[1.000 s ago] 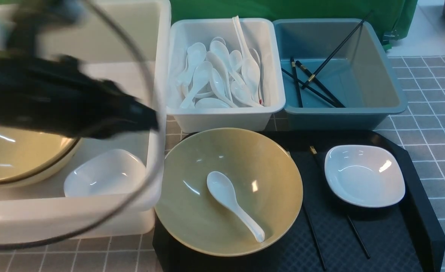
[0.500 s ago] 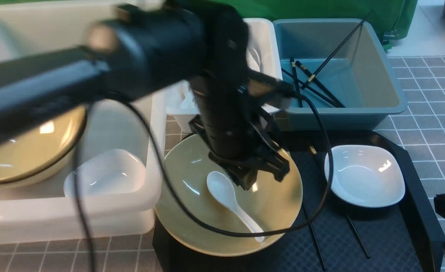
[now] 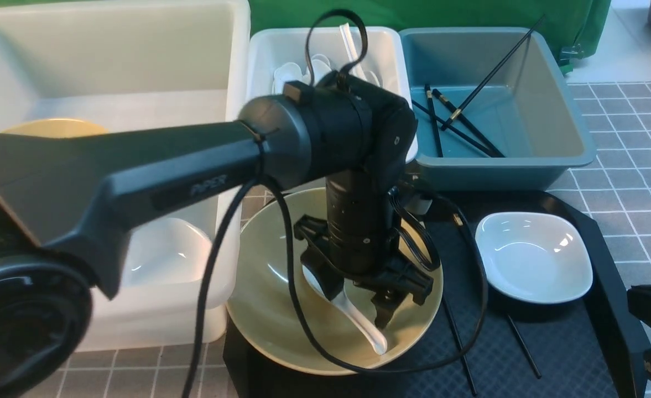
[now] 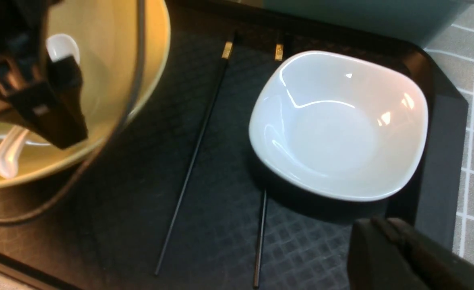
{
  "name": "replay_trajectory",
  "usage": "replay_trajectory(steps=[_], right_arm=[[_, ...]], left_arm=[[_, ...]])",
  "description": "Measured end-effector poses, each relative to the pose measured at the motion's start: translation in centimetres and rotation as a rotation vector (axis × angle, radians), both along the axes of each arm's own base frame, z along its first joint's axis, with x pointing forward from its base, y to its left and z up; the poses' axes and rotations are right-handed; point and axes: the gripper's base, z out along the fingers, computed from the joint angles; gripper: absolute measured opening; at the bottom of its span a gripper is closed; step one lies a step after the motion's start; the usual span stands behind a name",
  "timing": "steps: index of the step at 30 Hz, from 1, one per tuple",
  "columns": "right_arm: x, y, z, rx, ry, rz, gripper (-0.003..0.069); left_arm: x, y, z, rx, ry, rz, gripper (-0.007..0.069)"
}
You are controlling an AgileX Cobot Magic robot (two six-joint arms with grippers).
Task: On grey table put chopsticks spoon bowls plates into blue grey white boxes.
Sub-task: 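Pick up the spoon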
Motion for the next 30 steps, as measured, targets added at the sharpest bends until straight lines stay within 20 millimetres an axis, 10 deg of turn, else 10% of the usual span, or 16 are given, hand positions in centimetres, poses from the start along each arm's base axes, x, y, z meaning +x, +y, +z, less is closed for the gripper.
replay_trajectory(steps=[13, 21, 30], right_arm=[[0.0, 0.0, 0.0, 0.001, -0.003, 0.000, 0.0034], [0.0, 0.0, 0.0, 0.003, -0.004, -0.001, 0.0034], [0.0, 0.0, 0.1, 0.005, -0.008, -0.002, 0.0034]], left_arm=[[0.5, 0.4, -0.3, 0.058, -0.033, -0.040, 0.0017], [0.4, 0.7, 1.4, 0.035, -0.083, -0.063, -0.0011], [0.1, 1.0, 9.6, -0.119, -0.268, -0.055, -0.0011]])
